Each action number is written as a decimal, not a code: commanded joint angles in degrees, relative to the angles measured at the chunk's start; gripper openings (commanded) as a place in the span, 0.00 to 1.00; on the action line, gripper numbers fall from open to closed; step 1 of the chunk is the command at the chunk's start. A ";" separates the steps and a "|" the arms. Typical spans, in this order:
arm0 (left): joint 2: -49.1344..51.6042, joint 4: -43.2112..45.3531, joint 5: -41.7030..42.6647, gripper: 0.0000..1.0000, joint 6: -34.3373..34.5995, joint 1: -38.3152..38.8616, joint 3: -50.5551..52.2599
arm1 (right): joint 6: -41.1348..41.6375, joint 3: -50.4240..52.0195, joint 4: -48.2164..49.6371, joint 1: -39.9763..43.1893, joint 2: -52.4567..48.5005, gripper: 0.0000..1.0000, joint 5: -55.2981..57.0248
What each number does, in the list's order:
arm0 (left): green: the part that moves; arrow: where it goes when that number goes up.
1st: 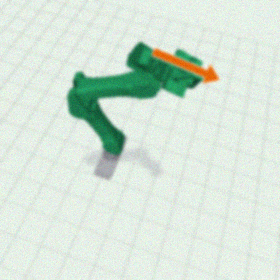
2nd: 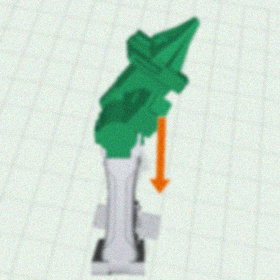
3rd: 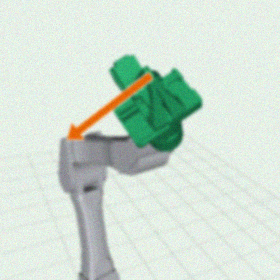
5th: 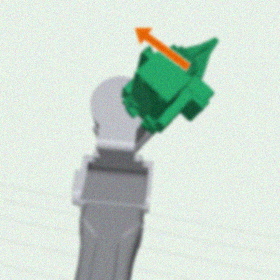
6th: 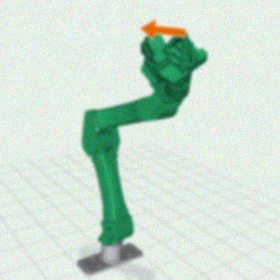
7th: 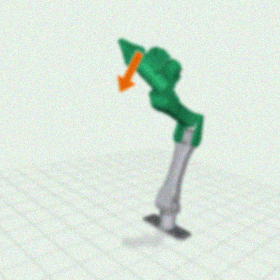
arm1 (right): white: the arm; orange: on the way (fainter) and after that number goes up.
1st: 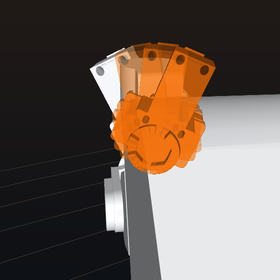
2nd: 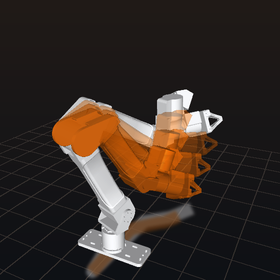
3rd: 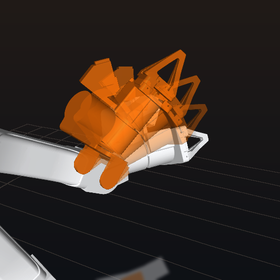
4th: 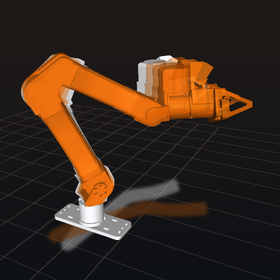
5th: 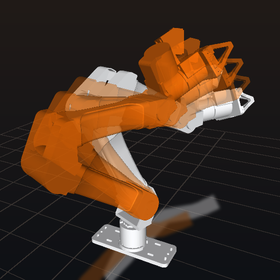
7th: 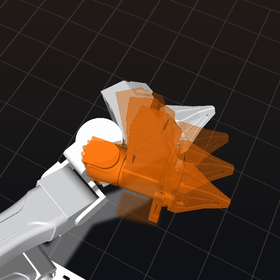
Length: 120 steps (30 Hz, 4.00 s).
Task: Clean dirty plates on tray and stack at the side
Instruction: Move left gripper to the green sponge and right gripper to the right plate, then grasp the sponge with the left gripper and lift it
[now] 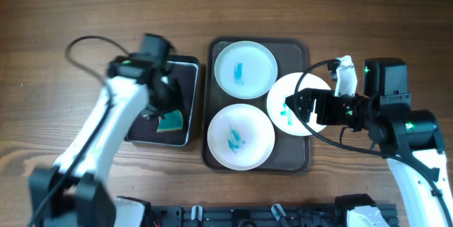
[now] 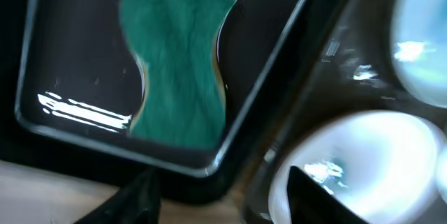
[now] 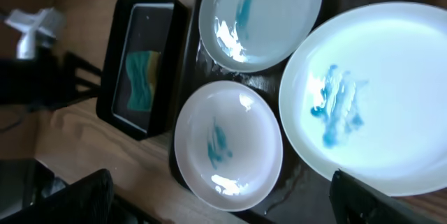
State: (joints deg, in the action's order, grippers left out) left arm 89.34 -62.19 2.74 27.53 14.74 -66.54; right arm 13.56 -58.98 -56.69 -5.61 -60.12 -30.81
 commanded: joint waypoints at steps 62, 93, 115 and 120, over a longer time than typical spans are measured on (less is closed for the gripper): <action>2.67 8.70 -6.80 0.56 -1.79 -2.86 4.59 | 1.44 -0.50 -6.14 -0.44 -0.07 0.79 1.90; 2.49 23.87 -8.81 0.23 -1.38 -2.89 15.93 | 2.80 2.23 -7.15 -0.44 -0.66 0.78 4.50; 1.68 25.27 -5.29 0.04 -1.40 -2.89 19.08 | -0.26 12.13 -3.30 -0.46 -0.70 0.72 4.26; -1.73 15.96 -5.14 0.04 -1.88 -2.89 11.65 | -2.25 12.15 -3.34 -0.92 -1.68 0.47 4.31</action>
State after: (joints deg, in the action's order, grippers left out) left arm 90.83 -41.91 -3.73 26.15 11.99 -50.26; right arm 13.65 -47.16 -60.16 -5.63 -60.62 -26.89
